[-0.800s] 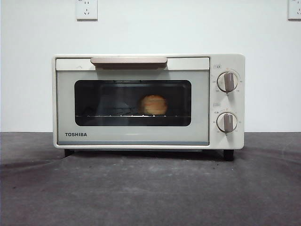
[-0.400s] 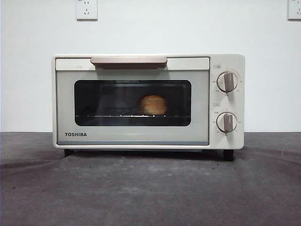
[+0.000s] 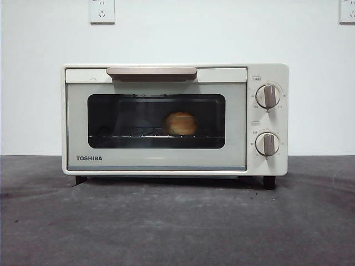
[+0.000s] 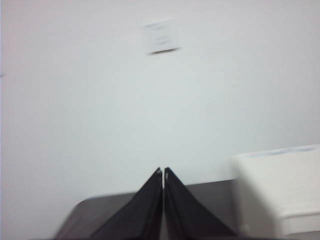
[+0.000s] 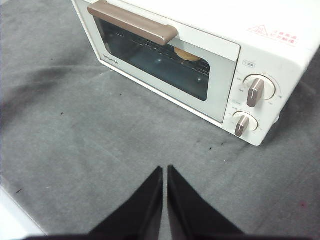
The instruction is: The left arm flap open the oven, the right arm pick bread and place it into oven, the left arm flap close the oven
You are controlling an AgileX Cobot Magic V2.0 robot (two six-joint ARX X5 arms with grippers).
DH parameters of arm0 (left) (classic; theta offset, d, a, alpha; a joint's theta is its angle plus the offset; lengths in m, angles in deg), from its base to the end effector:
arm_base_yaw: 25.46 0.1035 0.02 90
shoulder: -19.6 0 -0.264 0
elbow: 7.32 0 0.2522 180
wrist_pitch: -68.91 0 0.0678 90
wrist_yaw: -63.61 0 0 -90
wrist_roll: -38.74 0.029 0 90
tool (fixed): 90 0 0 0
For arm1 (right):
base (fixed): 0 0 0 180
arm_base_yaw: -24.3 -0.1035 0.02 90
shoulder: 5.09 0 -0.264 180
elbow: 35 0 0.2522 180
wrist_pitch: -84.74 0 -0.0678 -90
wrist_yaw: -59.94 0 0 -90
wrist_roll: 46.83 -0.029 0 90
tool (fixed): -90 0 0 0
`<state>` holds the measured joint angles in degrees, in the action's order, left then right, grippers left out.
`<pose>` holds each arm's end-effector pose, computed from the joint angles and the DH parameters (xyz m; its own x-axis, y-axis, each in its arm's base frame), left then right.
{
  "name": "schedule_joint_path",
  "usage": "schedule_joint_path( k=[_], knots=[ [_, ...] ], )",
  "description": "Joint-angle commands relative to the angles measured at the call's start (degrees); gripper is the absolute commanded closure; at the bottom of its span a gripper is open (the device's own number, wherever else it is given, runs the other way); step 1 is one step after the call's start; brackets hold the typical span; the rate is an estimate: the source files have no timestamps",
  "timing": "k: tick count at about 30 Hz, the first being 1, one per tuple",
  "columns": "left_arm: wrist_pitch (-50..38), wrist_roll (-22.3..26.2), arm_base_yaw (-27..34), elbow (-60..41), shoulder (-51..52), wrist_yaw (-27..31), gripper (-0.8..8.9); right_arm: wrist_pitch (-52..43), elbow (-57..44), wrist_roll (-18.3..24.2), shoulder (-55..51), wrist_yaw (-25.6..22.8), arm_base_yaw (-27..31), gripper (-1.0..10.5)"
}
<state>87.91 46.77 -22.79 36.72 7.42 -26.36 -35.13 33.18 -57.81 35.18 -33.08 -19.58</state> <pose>0.0704 0.0033 0.3139 0.9738 0.0459 0.2226 -0.0777 0.9876 0.1361 0.0899 0.0844 0.3406 0.6455 0.5476 -0.5324 -0.5748 0.8073 0.1336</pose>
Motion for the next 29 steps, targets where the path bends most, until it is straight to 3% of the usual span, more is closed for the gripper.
schedule_joint_path(
  k=[1,12,29],
  knots=[
    [-0.59,0.31,1.16,-4.68,2.73,4.26,8.02,-0.68,1.2,-0.59,0.44,0.0,-0.5,9.4],
    [-0.26,-0.9,2.73,-22.51,10.99,6.6,8.02,-0.7,1.2,-0.59,0.42,0.0,-0.5,9.4],
    [7.19,-3.28,2.71,-28.44,12.0,6.51,8.02,-0.7,1.2,-0.59,0.42,0.0,-0.5,9.4]
  ],
)
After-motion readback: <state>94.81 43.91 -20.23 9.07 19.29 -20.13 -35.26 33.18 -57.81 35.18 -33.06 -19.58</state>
